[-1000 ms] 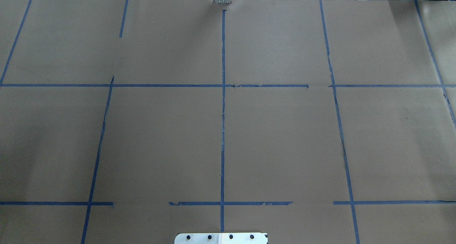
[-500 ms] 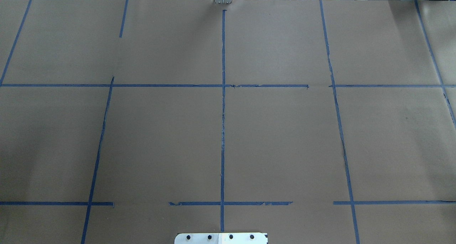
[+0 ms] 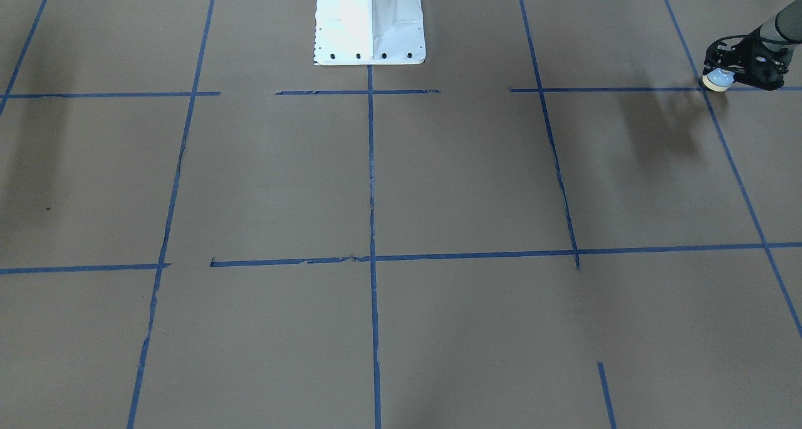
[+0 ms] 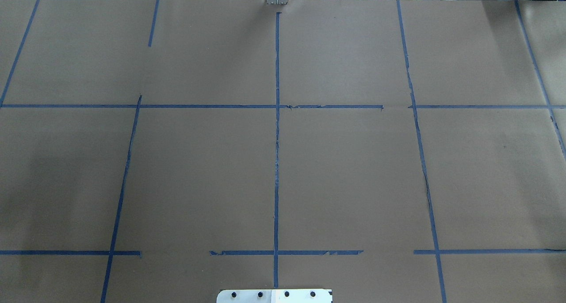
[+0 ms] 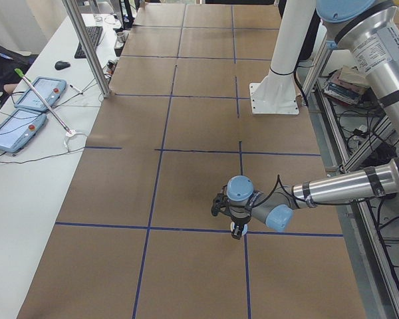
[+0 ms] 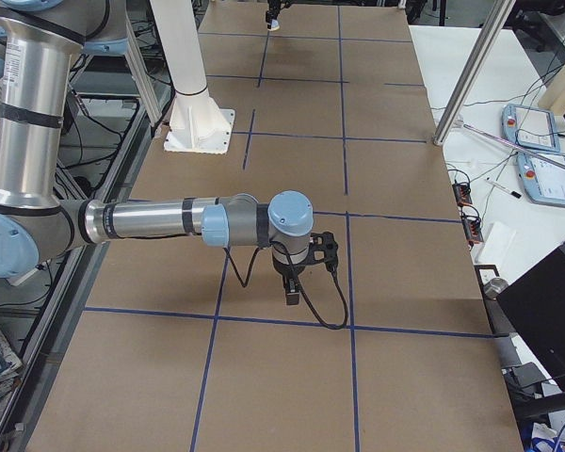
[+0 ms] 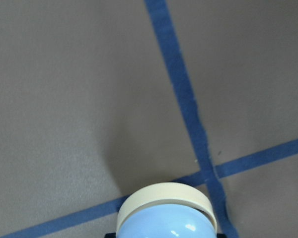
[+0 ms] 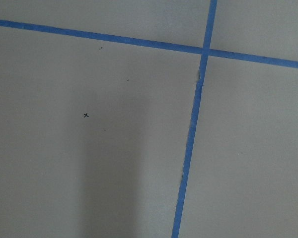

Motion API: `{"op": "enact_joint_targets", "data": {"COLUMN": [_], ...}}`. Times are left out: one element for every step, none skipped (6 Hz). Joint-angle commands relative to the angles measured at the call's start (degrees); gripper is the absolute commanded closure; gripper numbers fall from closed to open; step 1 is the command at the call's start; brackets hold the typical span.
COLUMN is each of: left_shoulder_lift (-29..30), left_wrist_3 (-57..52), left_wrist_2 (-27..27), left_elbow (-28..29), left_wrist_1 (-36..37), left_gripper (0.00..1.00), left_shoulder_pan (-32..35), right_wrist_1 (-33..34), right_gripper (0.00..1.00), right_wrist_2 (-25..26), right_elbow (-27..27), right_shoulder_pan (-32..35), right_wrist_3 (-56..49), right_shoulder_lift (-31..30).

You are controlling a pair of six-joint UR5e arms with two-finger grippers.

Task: Place and press bell with both arms

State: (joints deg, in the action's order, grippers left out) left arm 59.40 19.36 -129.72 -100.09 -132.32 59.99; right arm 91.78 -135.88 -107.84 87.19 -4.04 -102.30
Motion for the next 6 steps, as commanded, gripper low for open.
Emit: {"op": "enact_joint_targets", "data": {"left_shoulder_lift": [0.8,4.5,11.6,19.4,27.2,36.7], "left_wrist_3": [13.2,18.4,19.2,19.2,19.5,20.3], "left_wrist_2": [0.7,0.7,0.7,0.7,0.6,0.6], "left_elbow": [-8.1,-8.9,-9.3,-10.5,-10.6,-10.1], "left_wrist_1": [0.4,1.5,9.4,20.1,28.5,39.0], "left_gripper": [0.99,1.0,1.0,1.0,1.0,1.0], "left_shoulder_pan": [1.6,1.0,0.9,0.9,0.4,-2.0], "right_wrist_1": [0.1,0.1,0.1,0.1,0.1,0.1], "right_gripper": [0.0,0.0,0.0,0.0,0.0,0.0], "right_wrist_2": [-0.1,-0.7,-1.4,-1.5,-1.5,-1.4], "right_elbow": [-0.1,0.0,-0.2,-0.4,-0.4,-0.4], "right_shoulder_pan": [0.0,0.1,0.1,0.1,0.0,0.0], "right_wrist_3": [-0.1,-0.1,0.0,0.0,0.0,0.0], "right_shoulder_lift": [-0.3,-0.5,-0.9,-0.9,-0.9,-0.8]}}
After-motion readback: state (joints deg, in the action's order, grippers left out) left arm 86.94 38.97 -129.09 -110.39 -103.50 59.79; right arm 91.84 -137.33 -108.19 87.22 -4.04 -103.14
